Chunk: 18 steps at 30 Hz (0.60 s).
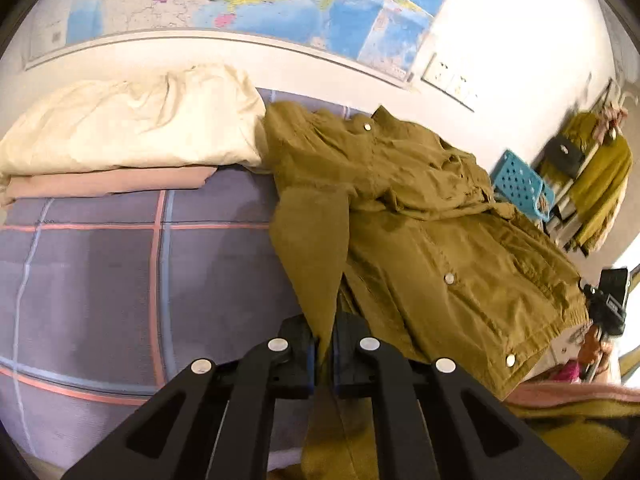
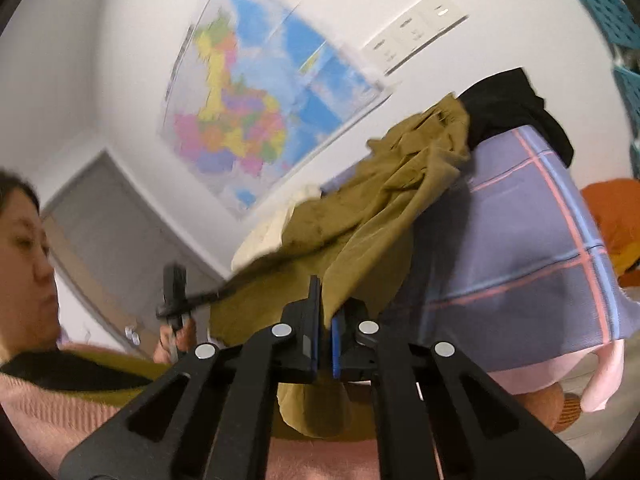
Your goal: Fold large clothes
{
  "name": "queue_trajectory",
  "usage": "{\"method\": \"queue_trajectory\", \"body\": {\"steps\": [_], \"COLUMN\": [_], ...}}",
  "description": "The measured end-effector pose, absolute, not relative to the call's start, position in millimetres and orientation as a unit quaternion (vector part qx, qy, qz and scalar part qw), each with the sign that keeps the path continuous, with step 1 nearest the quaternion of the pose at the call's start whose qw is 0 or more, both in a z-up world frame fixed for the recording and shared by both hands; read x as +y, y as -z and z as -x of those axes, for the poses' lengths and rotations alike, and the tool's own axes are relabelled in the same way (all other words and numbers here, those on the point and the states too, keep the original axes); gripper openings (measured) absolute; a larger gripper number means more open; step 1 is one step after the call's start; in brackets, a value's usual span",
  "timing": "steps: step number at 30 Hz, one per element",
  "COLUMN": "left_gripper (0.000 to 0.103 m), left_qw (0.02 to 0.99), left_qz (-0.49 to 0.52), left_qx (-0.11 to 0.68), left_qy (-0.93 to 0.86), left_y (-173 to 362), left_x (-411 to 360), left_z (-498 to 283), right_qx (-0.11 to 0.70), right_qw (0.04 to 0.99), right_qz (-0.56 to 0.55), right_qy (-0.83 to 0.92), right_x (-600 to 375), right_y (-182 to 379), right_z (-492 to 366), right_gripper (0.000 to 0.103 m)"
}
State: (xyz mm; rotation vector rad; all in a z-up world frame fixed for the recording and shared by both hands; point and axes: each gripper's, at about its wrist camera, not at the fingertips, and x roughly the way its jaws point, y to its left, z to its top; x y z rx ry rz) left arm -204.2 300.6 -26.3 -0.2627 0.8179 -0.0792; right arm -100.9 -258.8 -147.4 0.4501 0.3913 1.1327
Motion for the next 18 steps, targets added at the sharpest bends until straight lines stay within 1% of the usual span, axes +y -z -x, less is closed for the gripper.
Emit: {"method": "queue_trajectory", "body": {"steps": [1,3,4,7,8,9,10,12,13,15,16,17,18], "left_gripper": [0.008,0.010,0.011,0.023,0.026,0.028,0.034,0.052,0.055,0.067,0.067,0.067,0.058], "left_qw": [0.903,0.890,0.886,0.884,0.884,0.882,0.880,0.875,0.872,0.874,0.874,0.873,0.872], "left_qz": [0.128,0.124,0.122,0.122,0.124,0.123,0.119,0.102,0.100,0.101,0.102,0.101,0.100], "left_qx": [0.409,0.436,0.445,0.448,0.448,0.451,0.455,0.470,0.476,0.469,0.468,0.468,0.469], "left_qy": [0.039,0.043,0.047,0.056,0.058,0.061,0.062,0.059,0.061,0.078,0.086,0.092,0.097], "left_y": [33,51,60,72,74,77,78,85,88,89,89,90,90], "left_x": [301,293,289,286,288,288,288,283,280,279,276,274,271], "left_z": [203,197,197,198,199,199,202,203,203,207,208,209,209], "right_qx": [0.199,0.245,0.257,0.278,0.281,0.284,0.285,0.287,0.284,0.277,0.277,0.276,0.271], "right_qw": [0.797,0.793,0.791,0.782,0.779,0.777,0.776,0.774,0.771,0.765,0.762,0.759,0.758], "right_qz": [-0.207,-0.214,-0.222,-0.252,-0.261,-0.265,-0.267,-0.265,-0.271,-0.280,-0.281,-0.280,-0.273], "right_qy": [-0.531,-0.516,-0.509,-0.498,-0.495,-0.495,-0.495,-0.497,-0.502,-0.509,-0.513,-0.519,-0.528], "right_x": [-254,-248,-249,-257,-260,-262,-261,-260,-261,-261,-260,-257,-253], "right_y": [153,174,184,211,219,225,227,234,237,239,241,241,238], "right_z": [97,82,77,66,64,63,63,64,66,68,69,70,74], "right_gripper": [0.009,0.025,0.028,0.032,0.037,0.042,0.044,0.051,0.052,0.054,0.054,0.051,0.040]}}
